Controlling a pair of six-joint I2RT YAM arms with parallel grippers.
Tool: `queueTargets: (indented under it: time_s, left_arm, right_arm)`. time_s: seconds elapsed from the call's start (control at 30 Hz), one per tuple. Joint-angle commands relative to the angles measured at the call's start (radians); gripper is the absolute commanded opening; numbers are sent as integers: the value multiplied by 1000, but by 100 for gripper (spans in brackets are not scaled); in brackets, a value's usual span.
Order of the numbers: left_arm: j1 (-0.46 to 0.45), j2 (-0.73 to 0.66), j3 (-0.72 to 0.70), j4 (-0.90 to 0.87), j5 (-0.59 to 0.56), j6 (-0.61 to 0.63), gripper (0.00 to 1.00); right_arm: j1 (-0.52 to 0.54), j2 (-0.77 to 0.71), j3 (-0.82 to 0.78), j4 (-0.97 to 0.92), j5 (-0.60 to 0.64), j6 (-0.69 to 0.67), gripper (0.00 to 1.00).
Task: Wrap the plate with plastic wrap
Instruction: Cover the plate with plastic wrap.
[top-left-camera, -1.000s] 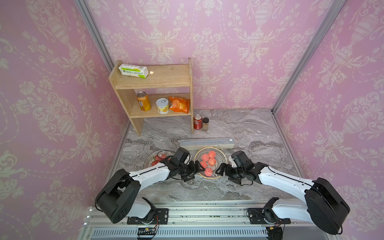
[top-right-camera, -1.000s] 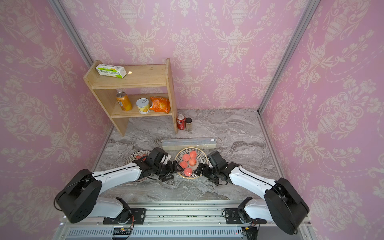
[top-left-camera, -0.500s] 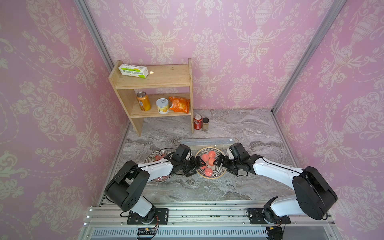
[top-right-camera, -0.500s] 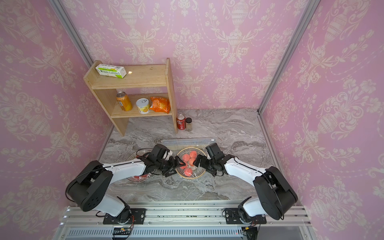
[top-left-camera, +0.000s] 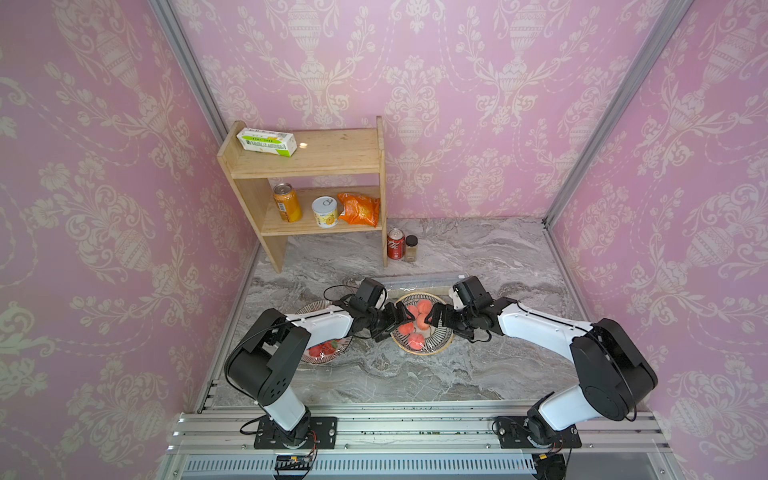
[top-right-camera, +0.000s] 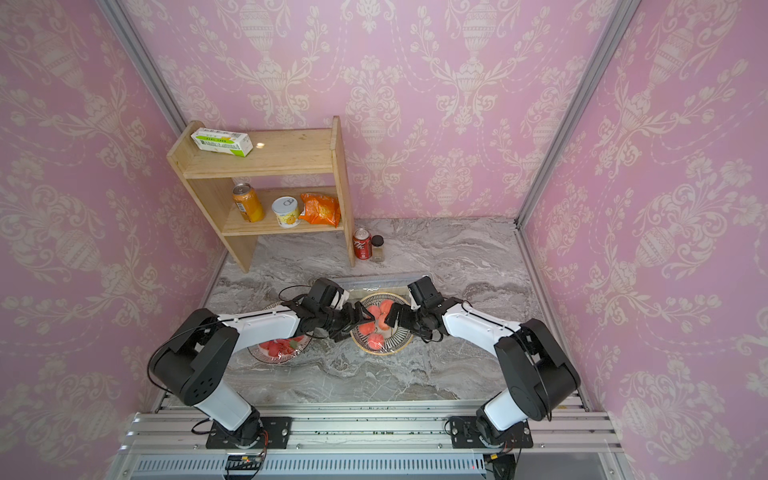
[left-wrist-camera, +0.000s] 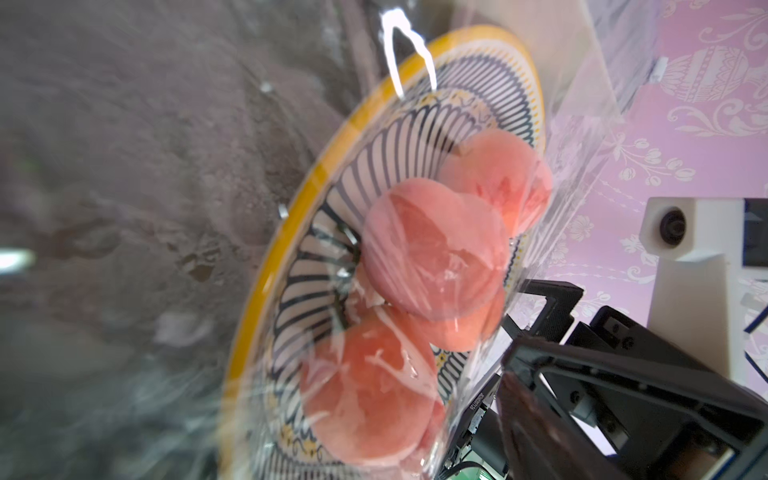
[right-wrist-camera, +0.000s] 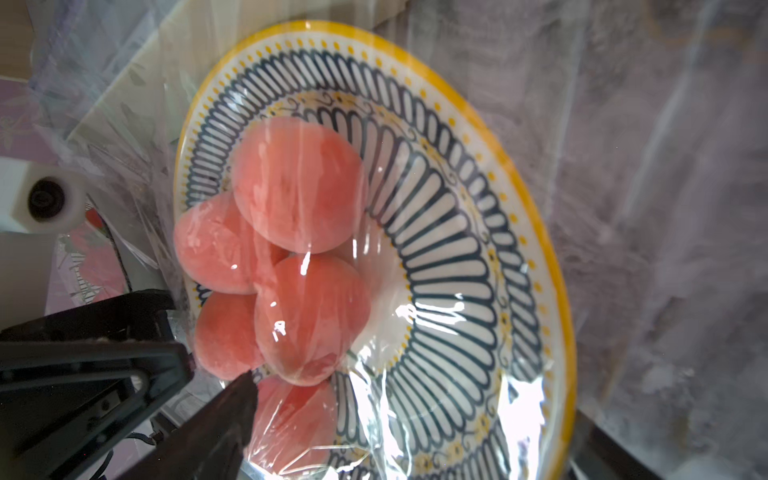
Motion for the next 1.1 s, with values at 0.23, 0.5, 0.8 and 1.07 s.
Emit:
queueTargets:
  time_s: [0.23,0.5,0.8,1.07]
  left_arm:
    - [119,-50,26,-141,-25,165,92]
    - [90,62,119,-65,56,146,91]
    - [58,11,73,-86,7,151,91]
    - [105,-115,114,-403,-227,329,92]
  right_arm:
    - [-57,39,55,-69,8,-92,100]
    - [-32,90,128,-30,-56,-86,100]
    - [-5,52,93,-49,-13,-74,100]
    - [-186,-137,5,-149,31,-152,100]
